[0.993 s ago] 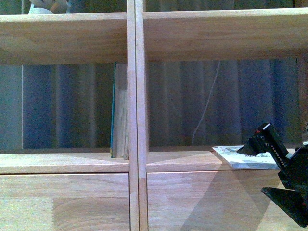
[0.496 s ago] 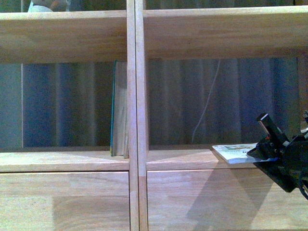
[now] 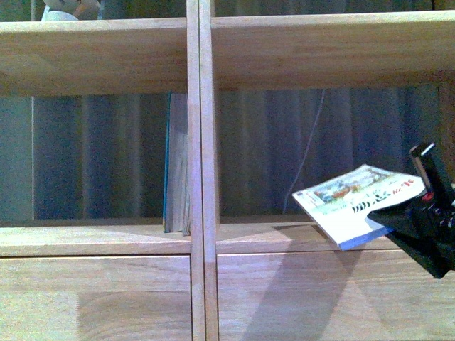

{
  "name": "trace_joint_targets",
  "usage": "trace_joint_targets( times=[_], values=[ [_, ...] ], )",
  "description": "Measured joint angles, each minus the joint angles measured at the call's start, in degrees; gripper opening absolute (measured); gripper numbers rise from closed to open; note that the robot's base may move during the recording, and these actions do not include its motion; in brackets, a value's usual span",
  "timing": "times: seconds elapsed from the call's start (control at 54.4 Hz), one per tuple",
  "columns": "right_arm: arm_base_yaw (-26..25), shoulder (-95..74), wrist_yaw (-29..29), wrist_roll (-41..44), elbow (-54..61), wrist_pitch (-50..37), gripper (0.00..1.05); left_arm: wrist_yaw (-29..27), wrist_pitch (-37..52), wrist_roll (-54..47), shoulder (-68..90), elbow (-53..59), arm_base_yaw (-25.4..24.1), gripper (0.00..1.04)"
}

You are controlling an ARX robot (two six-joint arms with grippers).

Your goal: Organize books on shelf

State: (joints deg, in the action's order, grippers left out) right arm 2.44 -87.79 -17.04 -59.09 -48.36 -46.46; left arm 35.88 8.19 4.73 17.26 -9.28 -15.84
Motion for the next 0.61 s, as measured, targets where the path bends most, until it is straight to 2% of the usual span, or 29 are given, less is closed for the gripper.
trace_joint_targets(
  times=[0.147,0.257,0.423,0.607],
  values=[
    [0.8,8.3,-3.7,1.0,2.6,-2.7,0.07,5.2,11.5,3.6,15.5,-9.4,0.0,0.98],
    [1.5,10.5,-4.3,2.8,2.6,-2.6,0.07,6.1,17.0,6.3,26.9,-16.8,1.4,0.98],
    [3.4,9.6,-5.1,5.3,1.2,-1.9,0.07,7.7,18.7,9.4,43.7,-30.1,4.3,0.98],
    [4.9,7.0,-5.2,6.2,-1.2,-2.6,0.07,9.8,21.6,10.9,57.9,-42.2,9.7,0.98]
  ],
)
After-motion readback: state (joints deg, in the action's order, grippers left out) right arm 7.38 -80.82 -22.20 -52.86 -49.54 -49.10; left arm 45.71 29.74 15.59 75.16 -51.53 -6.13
